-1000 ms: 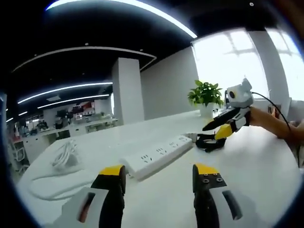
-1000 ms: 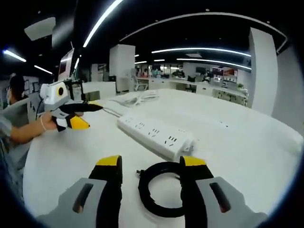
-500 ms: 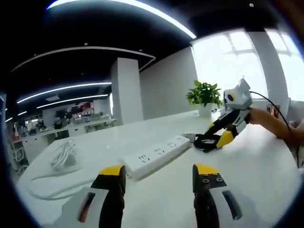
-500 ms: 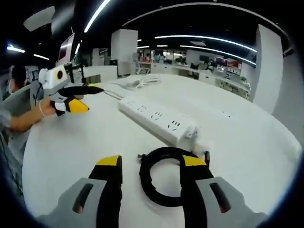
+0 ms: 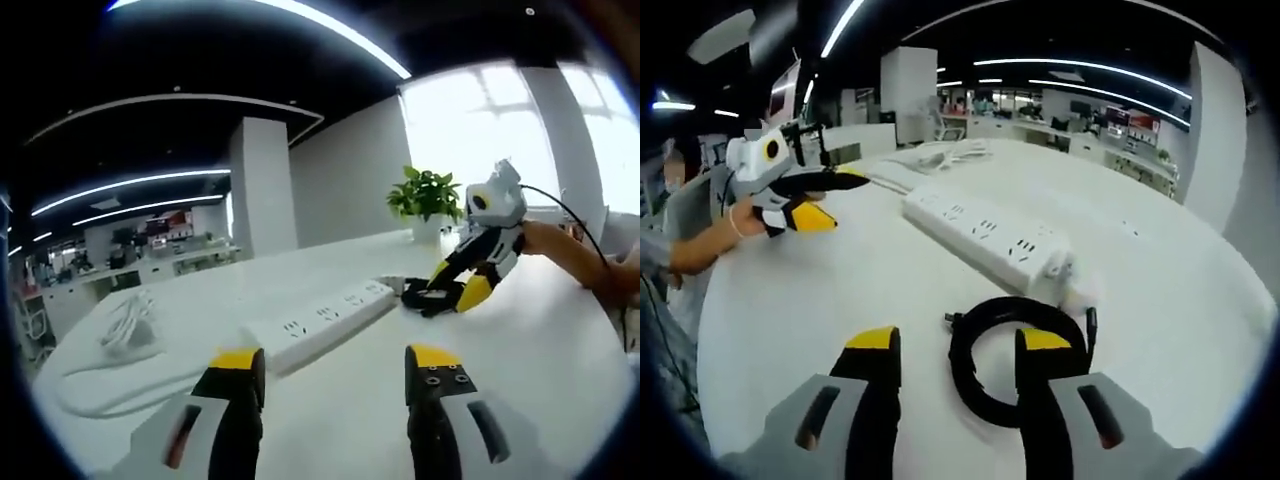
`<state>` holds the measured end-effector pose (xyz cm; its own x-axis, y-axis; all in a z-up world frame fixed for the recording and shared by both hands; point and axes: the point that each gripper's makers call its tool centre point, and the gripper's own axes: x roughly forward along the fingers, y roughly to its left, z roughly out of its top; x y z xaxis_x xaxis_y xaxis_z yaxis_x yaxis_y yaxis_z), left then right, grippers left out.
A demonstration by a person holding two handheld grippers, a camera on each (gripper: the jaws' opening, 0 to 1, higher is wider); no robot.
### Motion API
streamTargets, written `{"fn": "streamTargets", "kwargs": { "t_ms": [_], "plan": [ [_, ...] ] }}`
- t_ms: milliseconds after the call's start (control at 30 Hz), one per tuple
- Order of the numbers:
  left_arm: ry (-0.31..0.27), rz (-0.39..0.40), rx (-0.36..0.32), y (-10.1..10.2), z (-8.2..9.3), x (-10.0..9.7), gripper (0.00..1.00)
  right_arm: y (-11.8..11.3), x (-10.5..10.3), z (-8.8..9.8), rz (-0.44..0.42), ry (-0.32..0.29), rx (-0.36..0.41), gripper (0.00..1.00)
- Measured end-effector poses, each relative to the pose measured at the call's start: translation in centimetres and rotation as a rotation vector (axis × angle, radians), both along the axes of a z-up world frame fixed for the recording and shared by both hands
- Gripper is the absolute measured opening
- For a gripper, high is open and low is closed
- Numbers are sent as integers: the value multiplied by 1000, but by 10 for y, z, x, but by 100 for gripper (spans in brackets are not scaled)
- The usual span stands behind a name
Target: Straighten the power strip on the desk, plug the charger into it
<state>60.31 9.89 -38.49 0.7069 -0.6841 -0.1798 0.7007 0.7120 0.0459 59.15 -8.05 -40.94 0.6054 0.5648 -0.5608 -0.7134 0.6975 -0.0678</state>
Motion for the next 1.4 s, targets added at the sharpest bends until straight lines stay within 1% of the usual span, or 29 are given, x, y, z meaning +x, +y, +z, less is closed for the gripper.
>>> {"fn": "streamTargets", "kwargs": {
  "t_ms": [67, 167, 267, 467, 667, 800, 933, 1133, 1200, 1300, 1400],
  "plan": [
    [-2, 2, 5, 0, 0, 0, 57, 0, -1, -2, 5, 3, -14, 47],
    [8, 3, 0, 1, -2, 1, 57, -1, -4, -7, 9, 36, -45, 52],
    [14, -1, -4, 0, -2, 1, 57, -5, -7, -10, 17, 52, -99, 52],
    [4, -5, -2, -1, 0, 0, 57, -6, -10, -13, 18, 79, -100, 52],
    [11, 2, -15, 1, 1, 3, 57, -7, -8, -15, 16, 90, -113, 49],
    [11, 4, -21, 2, 2, 4, 57, -7, -7, -16, 23, 91, -138, 46],
    [9, -1, -20, 0, 2, 3, 57, -7, -6, -15, 25, 108, -125, 41],
    [8, 2, -30, 1, 4, 3, 57, -8, -7, -17, 32, 127, -138, 35],
    [-4, 6, -25, 2, 6, 2, 57, -8, -8, -18, 34, 131, -141, 32],
    [-27, 9, -3, 1, 7, 1, 57, -7, -9, -17, 37, 135, -144, 31],
    [-37, 7, 7, 0, 8, 1, 57, -8, -9, -18, 39, 138, -159, 29]
  ]
}}
